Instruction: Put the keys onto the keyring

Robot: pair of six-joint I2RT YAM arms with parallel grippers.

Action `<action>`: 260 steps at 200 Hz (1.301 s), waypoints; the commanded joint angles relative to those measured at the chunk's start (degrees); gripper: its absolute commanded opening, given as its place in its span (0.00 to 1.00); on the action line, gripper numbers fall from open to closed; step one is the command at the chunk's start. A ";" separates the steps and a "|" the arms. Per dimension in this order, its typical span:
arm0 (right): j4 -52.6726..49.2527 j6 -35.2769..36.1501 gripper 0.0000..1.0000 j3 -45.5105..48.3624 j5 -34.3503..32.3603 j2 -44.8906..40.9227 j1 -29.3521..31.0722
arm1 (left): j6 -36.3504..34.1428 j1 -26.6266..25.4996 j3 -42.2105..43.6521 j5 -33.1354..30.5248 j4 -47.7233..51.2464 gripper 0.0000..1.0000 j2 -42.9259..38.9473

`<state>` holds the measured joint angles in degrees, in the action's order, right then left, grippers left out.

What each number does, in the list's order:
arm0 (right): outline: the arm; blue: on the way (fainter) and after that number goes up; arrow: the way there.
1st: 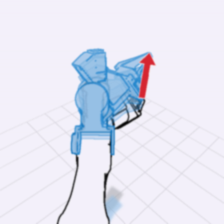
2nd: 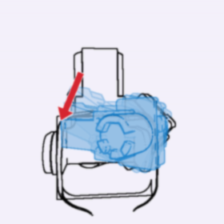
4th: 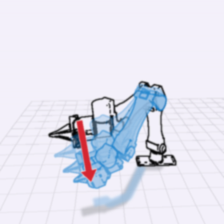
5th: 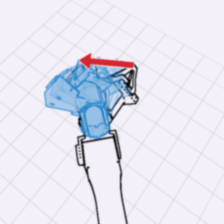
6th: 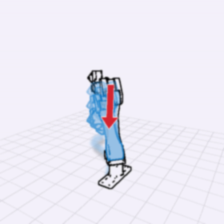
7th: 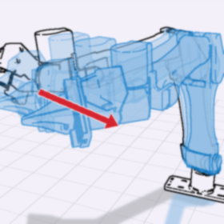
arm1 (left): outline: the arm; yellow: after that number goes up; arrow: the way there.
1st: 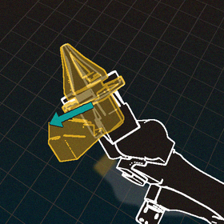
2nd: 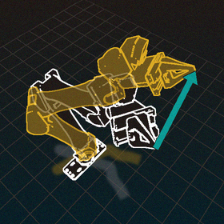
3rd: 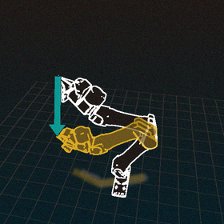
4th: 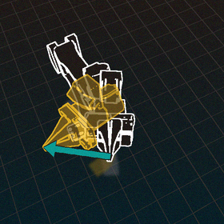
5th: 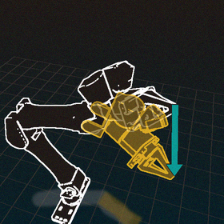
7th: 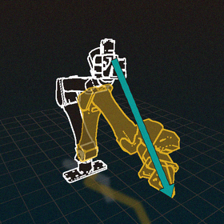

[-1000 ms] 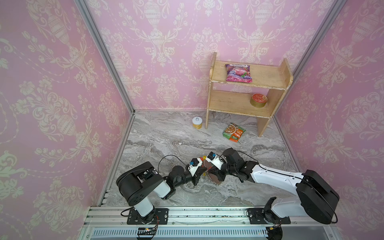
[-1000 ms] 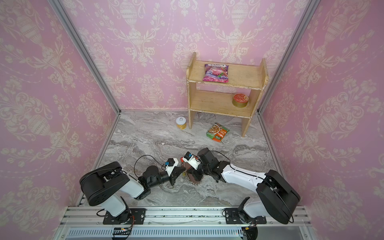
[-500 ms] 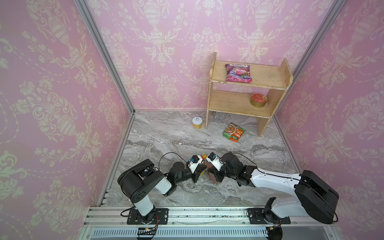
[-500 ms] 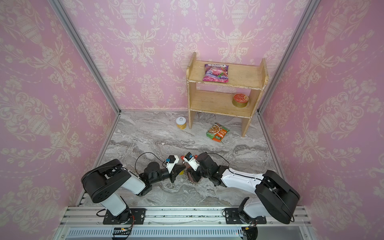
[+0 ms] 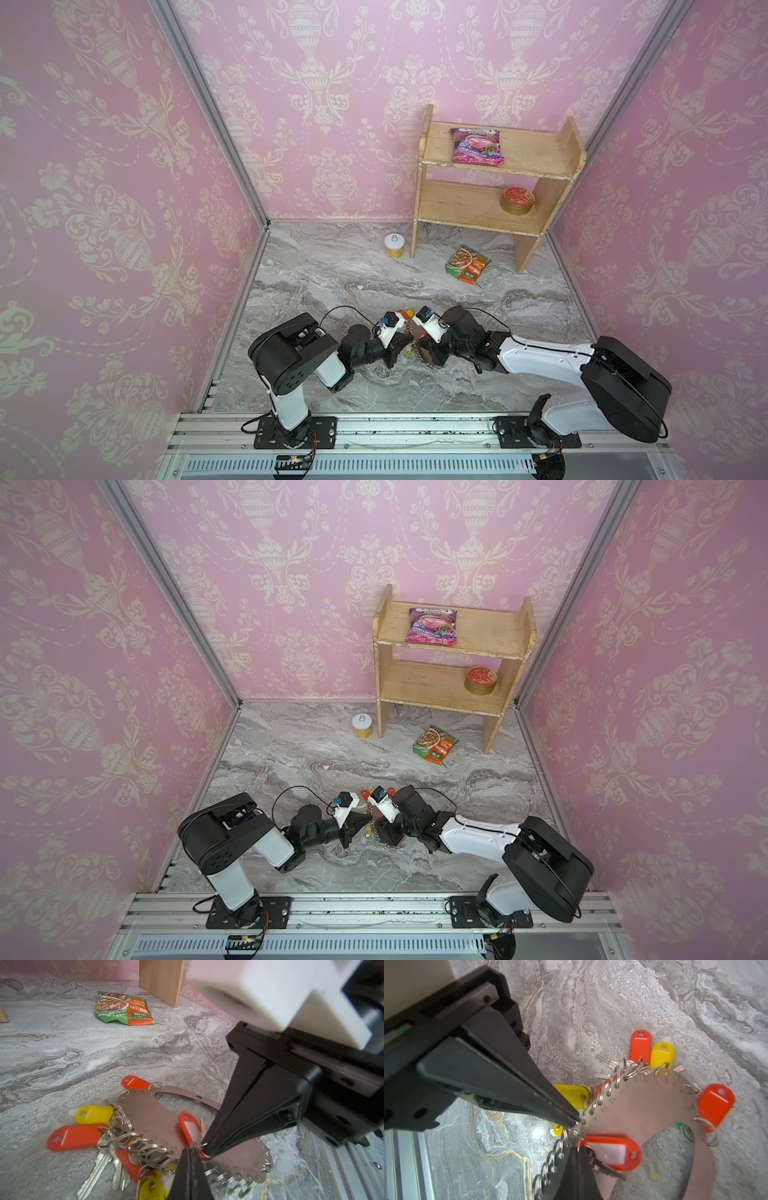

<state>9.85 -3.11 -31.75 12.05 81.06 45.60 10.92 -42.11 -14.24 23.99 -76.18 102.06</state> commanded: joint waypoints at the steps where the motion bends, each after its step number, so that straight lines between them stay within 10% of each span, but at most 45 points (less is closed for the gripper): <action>1: -5.71 -0.31 0.12 -0.59 1.67 0.26 -0.30 | 1.09 -0.61 -1.33 0.45 -3.60 0.00 0.83; 88: -8.65 9.01 0.22 -4.53 16.30 -2.89 -8.38 | -5.03 -1.40 -0.26 2.71 -3.49 0.00 -0.79; 260: -3.22 11.62 0.18 -5.68 19.05 4.60 -8.60 | -6.62 -1.44 0.02 2.48 -3.53 0.00 -3.14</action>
<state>5.45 7.55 -36.71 29.74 84.79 36.82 5.41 -43.05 -14.33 25.21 -77.87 100.82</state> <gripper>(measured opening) 0.195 0.044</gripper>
